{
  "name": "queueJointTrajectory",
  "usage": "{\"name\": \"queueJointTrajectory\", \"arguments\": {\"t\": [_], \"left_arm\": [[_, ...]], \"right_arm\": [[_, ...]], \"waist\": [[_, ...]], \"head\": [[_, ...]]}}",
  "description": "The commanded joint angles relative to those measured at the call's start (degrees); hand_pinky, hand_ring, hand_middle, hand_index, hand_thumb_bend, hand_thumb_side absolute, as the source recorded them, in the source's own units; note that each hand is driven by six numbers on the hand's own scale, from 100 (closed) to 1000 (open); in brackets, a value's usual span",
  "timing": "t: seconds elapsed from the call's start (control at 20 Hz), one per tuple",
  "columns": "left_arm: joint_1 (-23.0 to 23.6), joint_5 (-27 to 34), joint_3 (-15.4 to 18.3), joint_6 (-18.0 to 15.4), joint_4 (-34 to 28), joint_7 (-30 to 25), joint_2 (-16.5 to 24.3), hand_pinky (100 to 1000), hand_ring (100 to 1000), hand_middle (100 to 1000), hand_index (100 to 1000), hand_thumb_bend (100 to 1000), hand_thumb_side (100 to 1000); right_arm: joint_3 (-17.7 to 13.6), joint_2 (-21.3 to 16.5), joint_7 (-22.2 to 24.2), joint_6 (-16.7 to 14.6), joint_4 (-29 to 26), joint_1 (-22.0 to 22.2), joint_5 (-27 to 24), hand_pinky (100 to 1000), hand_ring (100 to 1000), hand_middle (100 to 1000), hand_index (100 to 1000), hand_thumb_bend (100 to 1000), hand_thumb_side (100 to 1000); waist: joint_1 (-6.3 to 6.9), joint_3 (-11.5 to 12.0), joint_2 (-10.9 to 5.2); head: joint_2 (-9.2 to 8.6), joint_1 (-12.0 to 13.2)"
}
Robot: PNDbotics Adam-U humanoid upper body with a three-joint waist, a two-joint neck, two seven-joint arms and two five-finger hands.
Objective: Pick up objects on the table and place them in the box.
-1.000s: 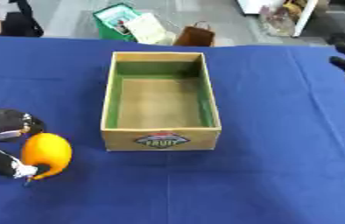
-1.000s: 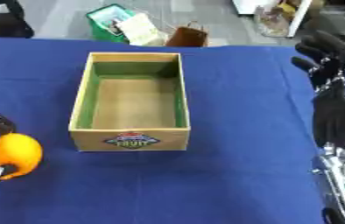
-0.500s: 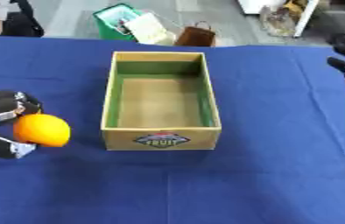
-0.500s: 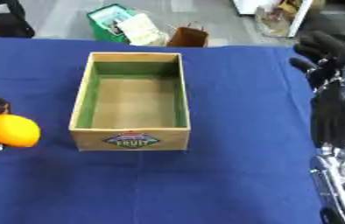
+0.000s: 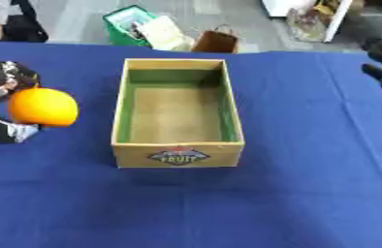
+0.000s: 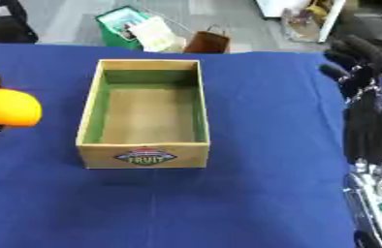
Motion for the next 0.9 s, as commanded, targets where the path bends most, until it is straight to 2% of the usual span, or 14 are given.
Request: {"name": "queueJointTrajectory", "arguments": {"t": [0.05,0.2,0.4,0.45,0.5,0.75,0.9], "left_arm": [[-3.42,-0.95,1.38,0.12,1.24,0.45,-2.09,368,490,486,599,100,276],[-6.92,-3.09,2.69,0.72,3.2,1.09,-5.86,370,489,482,593,100,279],[-11.55,-9.08,4.69,1.92,6.57,4.84,-11.06,380,496,480,589,100,285],[-12.61,-10.85,5.27,2.27,7.45,6.23,-12.54,384,500,480,585,100,327],[-13.51,-12.59,5.79,2.58,8.32,7.66,-13.94,390,505,478,583,100,288],[-16.69,-20.52,7.79,2.57,13.42,13.73,-20.08,385,499,472,578,100,293],[-17.69,-25.82,8.59,2.38,16.52,15.92,-22.53,388,501,474,576,100,291]], "right_arm": [[0.15,-1.08,0.3,-0.07,-0.82,-1.04,-0.76,806,828,757,839,100,1000],[0.38,-1.17,0.63,-0.17,-0.82,-1.56,-1.04,805,827,757,839,100,1000],[0.6,-1.6,0.88,-0.58,-0.82,-2.49,-1.54,804,826,757,839,100,1000],[0.69,-1.65,0.96,-0.69,-0.82,-2.81,-1.72,803,826,757,839,100,1000],[0.79,-1.71,1.06,-0.81,-0.82,-3.17,-1.91,802,825,757,839,100,1000],[1.27,-1.79,1.64,-1.56,-0.82,-5.03,-3.07,800,823,756,838,100,1000],[1.41,-1.4,1.96,-1.7,-0.82,-5.58,-3.58,801,823,756,838,100,1000]], "waist": [[0.31,-0.25,-0.74],[0.33,-0.68,-0.5],[0.36,-1.43,-0.2],[0.36,-1.68,-0.12],[0.34,-1.97,-0.04],[-0.08,-3.71,0.55],[-0.57,-4.81,0.98]], "head": [[-1.03,0.39],[-1.18,0.92],[-1.37,2.23],[-1.42,2.79],[-1.53,3.44],[-2.64,6.57],[-2.6,6.92]]}}
